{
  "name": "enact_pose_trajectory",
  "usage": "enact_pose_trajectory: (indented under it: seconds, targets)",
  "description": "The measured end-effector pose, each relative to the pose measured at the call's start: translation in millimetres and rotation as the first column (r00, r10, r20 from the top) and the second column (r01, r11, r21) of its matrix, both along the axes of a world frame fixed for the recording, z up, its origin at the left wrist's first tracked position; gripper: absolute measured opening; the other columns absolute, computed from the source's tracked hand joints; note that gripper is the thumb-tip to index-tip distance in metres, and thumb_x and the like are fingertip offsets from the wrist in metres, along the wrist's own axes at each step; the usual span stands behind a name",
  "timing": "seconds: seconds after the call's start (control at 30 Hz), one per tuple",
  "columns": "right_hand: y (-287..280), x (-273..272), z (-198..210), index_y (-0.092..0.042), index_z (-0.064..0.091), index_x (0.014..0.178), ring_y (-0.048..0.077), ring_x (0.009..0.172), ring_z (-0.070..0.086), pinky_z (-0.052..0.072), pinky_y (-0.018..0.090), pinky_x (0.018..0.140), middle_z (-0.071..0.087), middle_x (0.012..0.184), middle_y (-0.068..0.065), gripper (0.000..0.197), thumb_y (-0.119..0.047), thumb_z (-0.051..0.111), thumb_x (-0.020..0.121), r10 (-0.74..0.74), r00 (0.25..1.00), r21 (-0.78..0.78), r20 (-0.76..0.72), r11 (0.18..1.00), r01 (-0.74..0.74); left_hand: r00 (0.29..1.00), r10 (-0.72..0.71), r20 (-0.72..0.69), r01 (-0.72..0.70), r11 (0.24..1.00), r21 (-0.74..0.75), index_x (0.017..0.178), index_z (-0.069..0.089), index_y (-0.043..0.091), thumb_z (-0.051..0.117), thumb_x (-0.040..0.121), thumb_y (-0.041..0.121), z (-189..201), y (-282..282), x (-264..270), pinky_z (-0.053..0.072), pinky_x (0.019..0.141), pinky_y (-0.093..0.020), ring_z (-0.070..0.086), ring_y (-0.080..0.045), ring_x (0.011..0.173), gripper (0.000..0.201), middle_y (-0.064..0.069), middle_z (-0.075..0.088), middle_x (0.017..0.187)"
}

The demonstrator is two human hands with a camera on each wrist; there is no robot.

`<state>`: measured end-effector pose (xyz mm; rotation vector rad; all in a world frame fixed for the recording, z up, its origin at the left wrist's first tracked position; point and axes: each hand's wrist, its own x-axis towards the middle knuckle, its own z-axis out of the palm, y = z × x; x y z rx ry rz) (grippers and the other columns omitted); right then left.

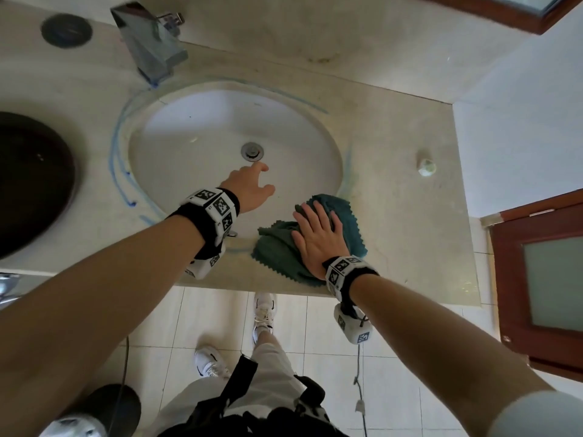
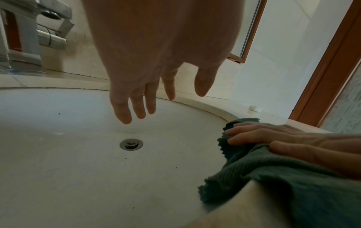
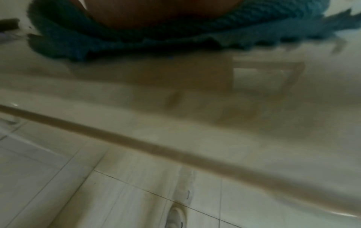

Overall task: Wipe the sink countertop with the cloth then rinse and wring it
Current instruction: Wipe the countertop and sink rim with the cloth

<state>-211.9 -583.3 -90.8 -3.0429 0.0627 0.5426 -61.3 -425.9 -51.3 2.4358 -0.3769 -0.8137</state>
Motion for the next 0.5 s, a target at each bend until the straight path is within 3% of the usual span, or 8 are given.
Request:
enact_pose_trajectory:
  seconds: [0.33, 0.5]
  targets:
    - [-109.8, 64.6, -0.1, -0.024, 0.017, 0.153, 0.018, 0.150, -0.004, 0.001, 0.046, 0.120, 0.003, 0.163, -0.004, 0.053, -0.041, 0.015, 0.102, 0.052, 0.999, -0.027, -0.001, 0.998, -0.052, 0.995, 0.074, -0.064, -0.072, 0.997, 0.030, 0.144, 0.033, 0.024, 0.051, 0.093, 0.040, -13.8, -36.9, 29.4, 0.035, 0.108, -0.044, 0.037, -0.033, 0.135, 0.057, -0.012, 0.039, 0.149]
    - [-121.8, 79.7, -3.7, -0.025, 0.015, 0.153, 0.019, 0.150, -0.004, 0.002, 0.047, 0.121, 0.000, 0.163, -0.005, 0.053, -0.040, 0.015, 0.102, 0.034, 0.999, -0.014, 0.023, 0.999, -0.034, 0.993, 0.093, -0.070, -0.090, 0.995, 0.042, 0.145, 0.032, 0.024, 0.050, 0.094, 0.040, -14.6, -34.4, 30.9, 0.035, 0.108, -0.042, 0.037, -0.033, 0.135, 0.056, -0.011, 0.035, 0.152]
